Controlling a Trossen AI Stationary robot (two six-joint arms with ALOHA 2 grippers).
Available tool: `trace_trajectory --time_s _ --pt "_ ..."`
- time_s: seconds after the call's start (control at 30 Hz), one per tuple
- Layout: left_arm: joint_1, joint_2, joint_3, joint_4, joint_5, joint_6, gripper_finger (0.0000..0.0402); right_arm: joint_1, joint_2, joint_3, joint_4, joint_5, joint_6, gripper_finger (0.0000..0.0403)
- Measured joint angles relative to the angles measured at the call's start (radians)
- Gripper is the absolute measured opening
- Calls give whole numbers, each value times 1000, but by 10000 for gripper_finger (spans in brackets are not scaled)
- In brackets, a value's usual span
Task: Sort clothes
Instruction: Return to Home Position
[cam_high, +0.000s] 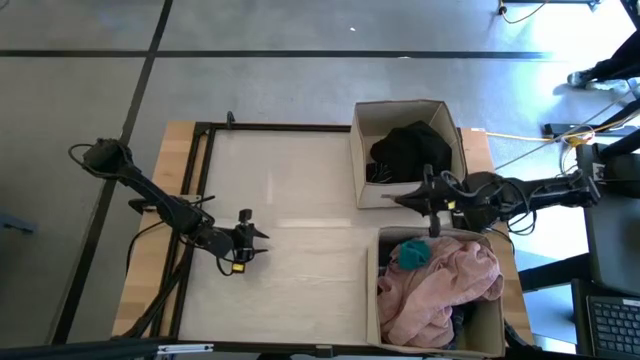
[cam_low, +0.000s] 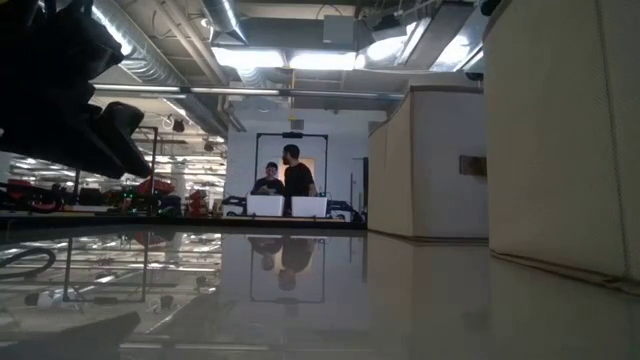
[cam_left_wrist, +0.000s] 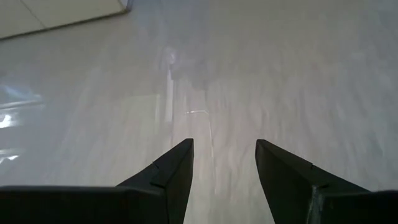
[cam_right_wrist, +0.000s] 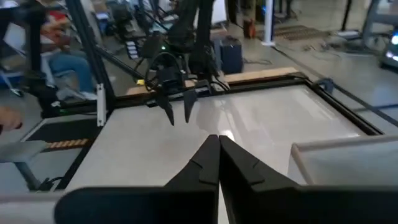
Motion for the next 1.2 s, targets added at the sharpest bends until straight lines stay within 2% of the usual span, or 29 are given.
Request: trace_trajectory --time_s 0.07,0.27,0.4,0.57,0.8,1.0,1.2 --pt "0 0 0 12 0 10 164 -31 -42 -55 46 -45 -14 4" --pt "0 0 0 47 0 37 164 -71 -128 -175 136 -59 -57 13" --pt "0 0 0 80 0 66 164 -69 -217 -223 137 -75 -79 16" --pt "0 -8 0 99 0 91 164 -69 -374 -264 114 -72 -112 16" --pt "0 -31 0 99 0 69 164 -69 -580 -279 -18 -64 -110 16" --pt "0 -33 0 117 0 45 164 -69 -572 -286 -35 -64 -97 17" --pt "0 -33 0 155 0 46 164 -69 -579 -380 37 -53 -128 17"
